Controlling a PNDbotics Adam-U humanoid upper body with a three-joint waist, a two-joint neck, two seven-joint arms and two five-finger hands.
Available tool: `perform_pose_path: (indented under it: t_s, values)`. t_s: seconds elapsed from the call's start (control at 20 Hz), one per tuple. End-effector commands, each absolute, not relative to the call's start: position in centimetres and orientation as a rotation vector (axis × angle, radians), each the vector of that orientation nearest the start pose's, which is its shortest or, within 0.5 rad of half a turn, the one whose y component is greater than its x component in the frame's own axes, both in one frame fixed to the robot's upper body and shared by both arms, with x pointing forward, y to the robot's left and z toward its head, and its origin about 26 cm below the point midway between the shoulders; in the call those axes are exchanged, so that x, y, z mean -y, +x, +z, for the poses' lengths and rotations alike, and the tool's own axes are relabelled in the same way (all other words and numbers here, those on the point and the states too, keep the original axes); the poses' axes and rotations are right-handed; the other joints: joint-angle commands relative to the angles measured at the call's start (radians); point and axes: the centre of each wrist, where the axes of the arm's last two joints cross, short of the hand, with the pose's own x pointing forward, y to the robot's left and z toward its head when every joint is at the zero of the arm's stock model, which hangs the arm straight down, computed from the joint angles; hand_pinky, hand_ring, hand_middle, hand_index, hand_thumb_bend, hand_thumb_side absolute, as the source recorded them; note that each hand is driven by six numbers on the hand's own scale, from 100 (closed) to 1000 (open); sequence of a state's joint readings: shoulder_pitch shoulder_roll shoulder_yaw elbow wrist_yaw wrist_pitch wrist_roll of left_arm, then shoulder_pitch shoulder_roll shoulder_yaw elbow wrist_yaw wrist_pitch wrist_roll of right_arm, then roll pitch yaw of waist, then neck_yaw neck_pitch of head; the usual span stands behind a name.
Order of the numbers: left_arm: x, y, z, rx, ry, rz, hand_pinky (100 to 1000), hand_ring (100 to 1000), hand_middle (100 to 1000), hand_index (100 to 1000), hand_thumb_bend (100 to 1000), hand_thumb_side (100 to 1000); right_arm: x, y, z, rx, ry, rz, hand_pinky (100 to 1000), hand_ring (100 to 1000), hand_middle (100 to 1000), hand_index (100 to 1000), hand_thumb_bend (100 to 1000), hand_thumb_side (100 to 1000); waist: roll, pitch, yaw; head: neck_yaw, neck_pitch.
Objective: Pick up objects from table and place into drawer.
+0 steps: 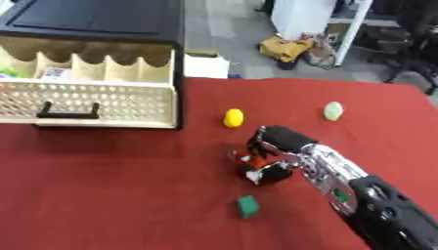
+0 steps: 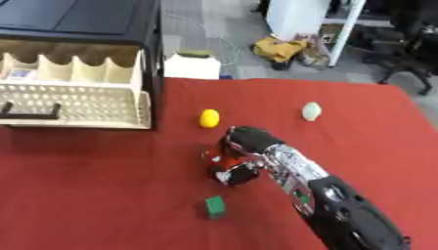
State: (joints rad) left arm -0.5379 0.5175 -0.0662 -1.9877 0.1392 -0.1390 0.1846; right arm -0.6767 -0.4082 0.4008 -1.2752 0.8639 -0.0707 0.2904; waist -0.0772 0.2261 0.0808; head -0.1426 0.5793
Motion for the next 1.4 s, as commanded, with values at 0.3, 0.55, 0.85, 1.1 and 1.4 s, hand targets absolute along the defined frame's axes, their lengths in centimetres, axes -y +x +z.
perform_pose_path:
  t_s: [0.3, 0.55, 0.85, 1.1, 1.4]
  values:
    - [-25.0, 30.8, 28.6, -3.562, -0.142, 0.501, 520, 511, 534, 825, 114, 1000, 21.9, 41.5, 14.2, 1.540, -0.803, 1.603, 471, 488, 287, 497, 115, 356, 0.007, -0.014, -0.001, 0.003, -0.002]
    - [-25.0, 30.8, 28.6, -3.562, -0.144, 0.505, 519, 510, 534, 824, 113, 1000, 22.1, 41.3, 14.7, 1.558, -0.813, 1.596, 455, 472, 269, 466, 100, 357, 0.009, -0.013, -0.003, 0.006, -0.003]
    - [-25.0, 30.8, 28.5, -3.562, -0.144, 0.504, 518, 509, 534, 824, 112, 1000, 22.0, 41.0, 15.5, 1.590, -0.825, 1.598, 448, 463, 260, 454, 100, 356, 0.013, -0.012, -0.001, 0.005, -0.004]
    - [-25.0, 30.8, 28.5, -3.563, -0.142, 0.503, 517, 509, 534, 821, 112, 1000, 21.8, 40.9, 15.9, 1.607, -0.819, 1.606, 437, 448, 252, 442, 100, 353, 0.015, -0.011, 0.001, 0.004, -0.007]
    - [-25.0, 30.8, 28.5, -3.564, -0.142, 0.503, 517, 509, 533, 820, 112, 1000, 21.6, 40.6, 17.0, 1.661, -0.824, 1.598, 428, 432, 242, 430, 100, 379, 0.015, -0.010, 0.001, 0.010, -0.015]
